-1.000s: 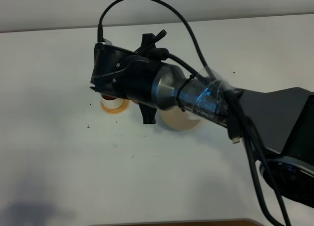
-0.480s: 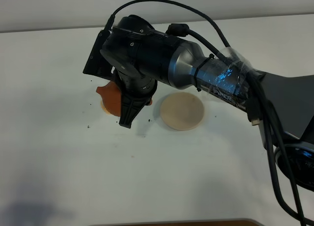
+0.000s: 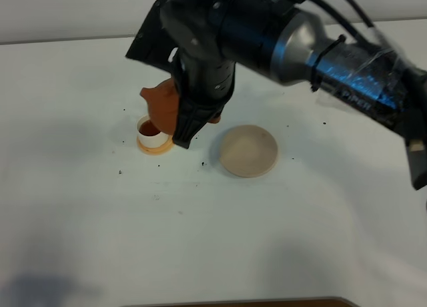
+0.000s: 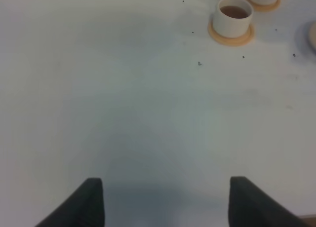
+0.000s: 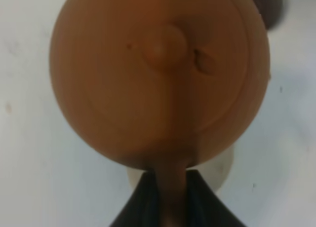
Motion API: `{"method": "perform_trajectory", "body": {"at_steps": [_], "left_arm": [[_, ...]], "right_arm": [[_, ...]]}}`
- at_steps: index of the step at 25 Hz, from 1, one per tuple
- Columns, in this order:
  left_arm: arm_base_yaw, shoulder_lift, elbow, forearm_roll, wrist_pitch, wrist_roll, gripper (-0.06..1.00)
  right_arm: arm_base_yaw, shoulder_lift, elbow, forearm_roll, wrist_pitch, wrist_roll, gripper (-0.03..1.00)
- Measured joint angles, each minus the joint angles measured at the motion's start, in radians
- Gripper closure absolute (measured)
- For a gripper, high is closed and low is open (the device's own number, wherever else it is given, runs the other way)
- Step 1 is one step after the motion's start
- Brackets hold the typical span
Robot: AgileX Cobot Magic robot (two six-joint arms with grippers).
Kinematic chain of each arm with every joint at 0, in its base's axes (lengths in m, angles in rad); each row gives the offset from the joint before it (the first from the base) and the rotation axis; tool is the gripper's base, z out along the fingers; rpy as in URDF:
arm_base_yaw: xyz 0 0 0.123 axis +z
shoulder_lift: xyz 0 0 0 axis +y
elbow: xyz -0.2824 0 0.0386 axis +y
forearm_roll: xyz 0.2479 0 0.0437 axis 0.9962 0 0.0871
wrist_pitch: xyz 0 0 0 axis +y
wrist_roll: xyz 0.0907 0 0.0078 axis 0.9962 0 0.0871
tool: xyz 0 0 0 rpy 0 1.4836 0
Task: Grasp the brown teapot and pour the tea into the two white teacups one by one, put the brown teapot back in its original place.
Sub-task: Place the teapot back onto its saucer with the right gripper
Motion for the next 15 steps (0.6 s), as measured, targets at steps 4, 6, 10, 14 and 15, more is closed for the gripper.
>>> {"method": "perform_trajectory", "body": {"at_steps": [4,6,10,14,15], "left_arm": [[0.0,0.0,0.0,0.0,0.0,0.0,0.37],[0.0,0.0,0.0,0.0,0.0,0.0,0.37],[0.0,0.0,0.0,0.0,0.0,0.0,0.37],[0.0,0.0,0.0,0.0,0.0,0.0,0.37],[0.0,0.0,0.0,0.0,0.0,0.0,0.37]], "right_arm": [[-0.036,-0.01,0.0,0.057,0.006,-0.007,0.84],[-0.051,-0.013,0.0,0.075,0.007,-0.009,0.84],[-0.074,-0.045,0.04,0.084,0.007,-0.01,0.84],[-0.096,-0.093,0.128,0.113,0.002,-0.01,0.84],[-0.102,-0.103,0.161,0.119,-0.013,-0.007,0.84]]}}
